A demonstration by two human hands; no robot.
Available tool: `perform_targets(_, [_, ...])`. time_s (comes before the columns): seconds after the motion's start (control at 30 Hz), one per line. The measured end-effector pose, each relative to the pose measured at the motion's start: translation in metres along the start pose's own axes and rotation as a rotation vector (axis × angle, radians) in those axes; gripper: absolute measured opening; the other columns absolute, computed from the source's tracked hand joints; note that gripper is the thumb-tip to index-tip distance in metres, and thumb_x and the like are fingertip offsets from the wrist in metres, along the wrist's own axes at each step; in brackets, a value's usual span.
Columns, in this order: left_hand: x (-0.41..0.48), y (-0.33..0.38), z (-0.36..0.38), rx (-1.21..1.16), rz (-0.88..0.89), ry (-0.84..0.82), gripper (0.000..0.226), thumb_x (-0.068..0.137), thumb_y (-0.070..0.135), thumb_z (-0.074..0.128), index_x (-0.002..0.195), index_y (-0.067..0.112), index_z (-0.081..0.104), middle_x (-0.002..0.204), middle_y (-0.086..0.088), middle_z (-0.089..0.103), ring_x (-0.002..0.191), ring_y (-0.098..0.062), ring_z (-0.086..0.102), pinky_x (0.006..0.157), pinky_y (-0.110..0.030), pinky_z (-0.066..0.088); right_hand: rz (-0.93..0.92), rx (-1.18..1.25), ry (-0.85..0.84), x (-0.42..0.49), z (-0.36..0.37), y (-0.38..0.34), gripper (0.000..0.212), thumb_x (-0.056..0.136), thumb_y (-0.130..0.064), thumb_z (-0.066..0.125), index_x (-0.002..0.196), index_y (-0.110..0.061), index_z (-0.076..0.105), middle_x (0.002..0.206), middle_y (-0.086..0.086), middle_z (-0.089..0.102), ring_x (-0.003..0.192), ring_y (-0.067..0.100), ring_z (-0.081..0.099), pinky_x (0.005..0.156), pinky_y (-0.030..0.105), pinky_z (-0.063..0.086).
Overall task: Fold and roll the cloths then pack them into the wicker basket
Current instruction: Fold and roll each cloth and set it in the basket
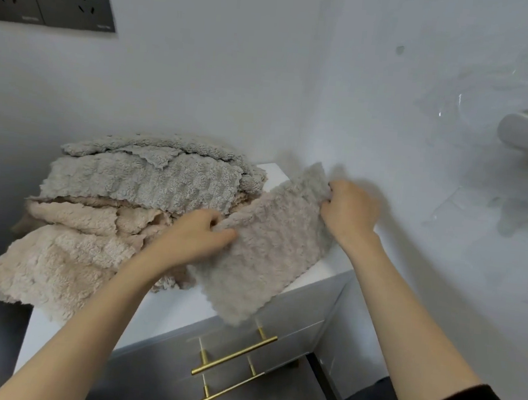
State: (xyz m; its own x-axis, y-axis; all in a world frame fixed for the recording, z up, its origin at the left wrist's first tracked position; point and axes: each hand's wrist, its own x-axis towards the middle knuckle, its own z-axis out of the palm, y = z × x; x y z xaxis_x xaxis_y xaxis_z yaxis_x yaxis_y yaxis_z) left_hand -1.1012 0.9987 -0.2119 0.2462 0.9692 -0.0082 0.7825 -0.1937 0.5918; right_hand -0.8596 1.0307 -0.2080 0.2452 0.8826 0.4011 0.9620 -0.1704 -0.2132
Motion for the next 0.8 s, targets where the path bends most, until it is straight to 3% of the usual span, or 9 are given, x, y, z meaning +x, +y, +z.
perform_targets(0.03, [-0.001, 0.006, 0.001, -0.144, -0.046, -0.049, 0.030, 0.089, 0.039, 0.059, 0.075, 0.014, 0.050, 0.070, 0.003, 0.055, 0.059, -0.010, 0.051, 0.052, -0.023, 0.040, -0.008, 0.029, 0.083, 0.006, 0.000, -0.005, 0.024, 0.084, -0.001, 0.044, 0.064, -0.015, 0.041, 0.075, 0.006, 0.055, 0.083, 0.032, 0.060, 0.054, 0.028, 0.025])
perform_targets(0.1, [-0.001, 0.013, 0.008, -0.377, -0.153, -0.132, 0.032, 0.087, 0.039, 0.063, 0.094, 0.008, 0.058, 0.088, -0.006, 0.068, 0.079, -0.021, 0.067, 0.070, -0.035, 0.055, 0.005, 0.108, 0.166, 0.019, 0.002, -0.014, 0.021, 0.085, -0.001, 0.043, 0.086, -0.014, 0.060, 0.090, 0.011, 0.065, 0.090, 0.034, 0.059, 0.058, 0.030, 0.029])
perform_targets(0.17, [0.000, 0.017, 0.017, -0.538, -0.225, -0.227, 0.034, 0.088, 0.034, 0.064, 0.104, 0.005, 0.056, 0.100, -0.014, 0.069, 0.090, -0.028, 0.068, 0.083, -0.041, 0.054, 0.024, 0.226, 0.171, 0.031, 0.008, -0.020, 0.032, 0.089, -0.002, 0.044, 0.111, -0.014, 0.064, 0.104, 0.013, 0.067, 0.100, 0.034, 0.058, 0.066, 0.034, 0.037])
perform_targets(0.23, [0.002, 0.017, 0.026, -0.631, -0.259, -0.286, 0.021, 0.089, 0.027, 0.065, 0.094, 0.009, 0.055, 0.089, -0.010, 0.070, 0.076, -0.019, 0.067, 0.071, -0.031, 0.055, -0.002, 0.456, 0.084, 0.037, 0.014, -0.026, 0.036, 0.093, -0.004, 0.043, 0.125, -0.011, 0.059, 0.118, 0.012, 0.064, 0.111, 0.030, 0.057, 0.083, 0.033, 0.044])
perform_targets(0.33, [0.006, 0.016, 0.030, -0.632, -0.272, -0.249, 0.016, 0.091, 0.022, 0.062, 0.080, 0.013, 0.053, 0.065, 0.002, 0.066, 0.052, -0.006, 0.062, 0.048, -0.016, 0.047, -0.114, 0.639, -0.127, 0.033, 0.017, -0.029, 0.049, 0.094, 0.003, 0.039, 0.141, -0.011, 0.042, 0.146, 0.008, 0.042, 0.132, 0.022, 0.041, 0.111, 0.035, 0.031])
perform_targets(0.47, [0.011, 0.010, 0.024, -0.785, -0.345, -0.248, 0.016, 0.095, 0.020, 0.055, 0.088, 0.006, 0.059, 0.078, -0.007, 0.073, 0.071, -0.017, 0.070, 0.066, -0.027, 0.057, -0.083, 0.663, -0.200, 0.023, 0.007, -0.025, 0.044, 0.094, -0.001, 0.039, 0.135, -0.015, 0.049, 0.140, 0.006, 0.049, 0.114, 0.020, 0.053, 0.099, 0.029, 0.041])
perform_targets(0.63, [0.006, 0.014, 0.027, -1.016, -0.451, -0.338, 0.016, 0.096, 0.010, 0.051, 0.099, -0.003, 0.060, 0.079, -0.014, 0.074, 0.065, -0.020, 0.071, 0.055, -0.030, 0.059, -0.214, 0.490, -0.361, -0.018, -0.021, -0.019, 0.015, 0.089, -0.006, 0.052, 0.101, -0.015, 0.056, 0.104, 0.003, 0.056, 0.086, 0.016, 0.055, 0.068, 0.025, 0.042])
perform_targets(0.7, [0.003, 0.014, 0.031, -0.886, -0.403, -0.299, 0.016, 0.095, 0.013, 0.054, 0.101, -0.002, 0.055, 0.075, -0.009, 0.072, 0.063, -0.017, 0.069, 0.054, -0.026, 0.055, -0.320, 0.437, -0.547, -0.042, -0.030, -0.018, 0.023, 0.082, -0.010, 0.064, 0.096, -0.018, 0.048, 0.099, 0.001, 0.047, 0.088, 0.015, 0.047, 0.073, 0.029, 0.041])
perform_targets(0.8, [-0.002, 0.007, 0.033, -0.440, -0.239, -0.109, 0.041, 0.089, 0.028, 0.062, 0.117, 0.011, 0.037, 0.087, -0.004, 0.063, 0.069, -0.013, 0.063, 0.054, -0.023, 0.047, -0.455, 0.375, -0.671, -0.082, -0.032, -0.016, 0.045, 0.072, -0.029, 0.076, 0.096, -0.026, 0.038, 0.098, -0.005, 0.037, 0.091, 0.012, 0.034, 0.074, 0.027, 0.037])
